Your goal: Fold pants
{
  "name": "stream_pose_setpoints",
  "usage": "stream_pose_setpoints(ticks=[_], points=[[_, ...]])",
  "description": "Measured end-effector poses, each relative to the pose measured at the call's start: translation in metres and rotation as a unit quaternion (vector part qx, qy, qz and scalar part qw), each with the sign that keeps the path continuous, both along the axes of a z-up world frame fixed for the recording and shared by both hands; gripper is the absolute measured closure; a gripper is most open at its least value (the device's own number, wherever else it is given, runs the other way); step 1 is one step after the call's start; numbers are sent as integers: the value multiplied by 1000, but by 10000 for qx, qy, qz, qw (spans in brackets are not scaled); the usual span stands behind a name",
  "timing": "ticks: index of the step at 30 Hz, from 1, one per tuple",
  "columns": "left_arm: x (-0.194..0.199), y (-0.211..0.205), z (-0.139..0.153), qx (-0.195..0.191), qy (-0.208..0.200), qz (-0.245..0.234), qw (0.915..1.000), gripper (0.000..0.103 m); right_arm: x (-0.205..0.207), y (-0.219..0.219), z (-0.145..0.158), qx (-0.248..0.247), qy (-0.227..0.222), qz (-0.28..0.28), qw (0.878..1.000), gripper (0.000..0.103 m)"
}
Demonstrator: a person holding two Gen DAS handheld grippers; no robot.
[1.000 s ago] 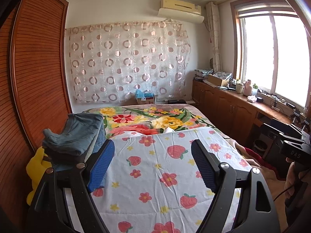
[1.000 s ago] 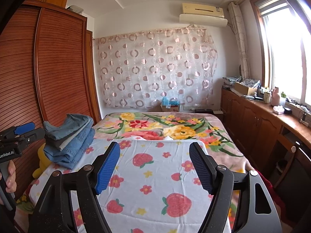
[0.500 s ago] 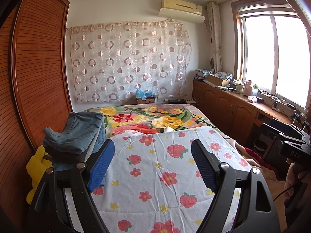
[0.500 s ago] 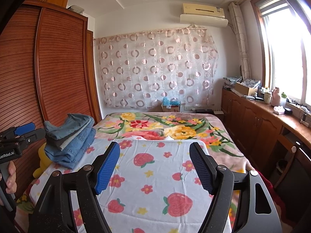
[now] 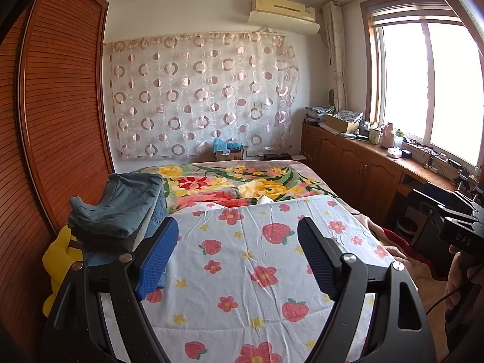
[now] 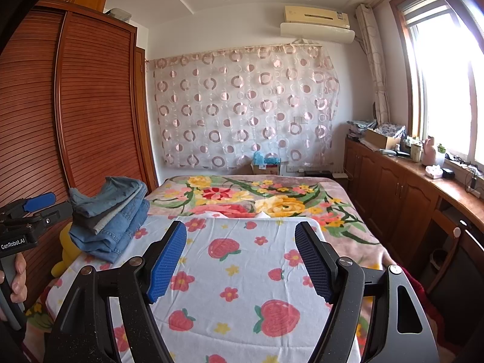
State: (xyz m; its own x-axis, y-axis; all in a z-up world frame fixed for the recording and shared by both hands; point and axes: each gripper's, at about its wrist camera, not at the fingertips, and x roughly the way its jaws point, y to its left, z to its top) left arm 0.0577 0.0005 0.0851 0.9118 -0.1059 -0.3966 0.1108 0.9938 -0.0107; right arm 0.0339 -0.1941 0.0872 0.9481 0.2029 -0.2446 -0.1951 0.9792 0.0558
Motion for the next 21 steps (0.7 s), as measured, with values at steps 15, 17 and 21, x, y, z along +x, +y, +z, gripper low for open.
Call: stream_pose_setpoints(ticks=[15,17,21], points=[[0,2,0,7,-7,12,10000,21,0,0,-3,-17,-9,-15,10000,26],[0,2,0,1,-6,13,10000,21,0,0,-2,-15,-13,-10,10000,26],[0,1,-1,5,-8,17,10000,21,0,0,-3,-12,-8,-3,10000,26]])
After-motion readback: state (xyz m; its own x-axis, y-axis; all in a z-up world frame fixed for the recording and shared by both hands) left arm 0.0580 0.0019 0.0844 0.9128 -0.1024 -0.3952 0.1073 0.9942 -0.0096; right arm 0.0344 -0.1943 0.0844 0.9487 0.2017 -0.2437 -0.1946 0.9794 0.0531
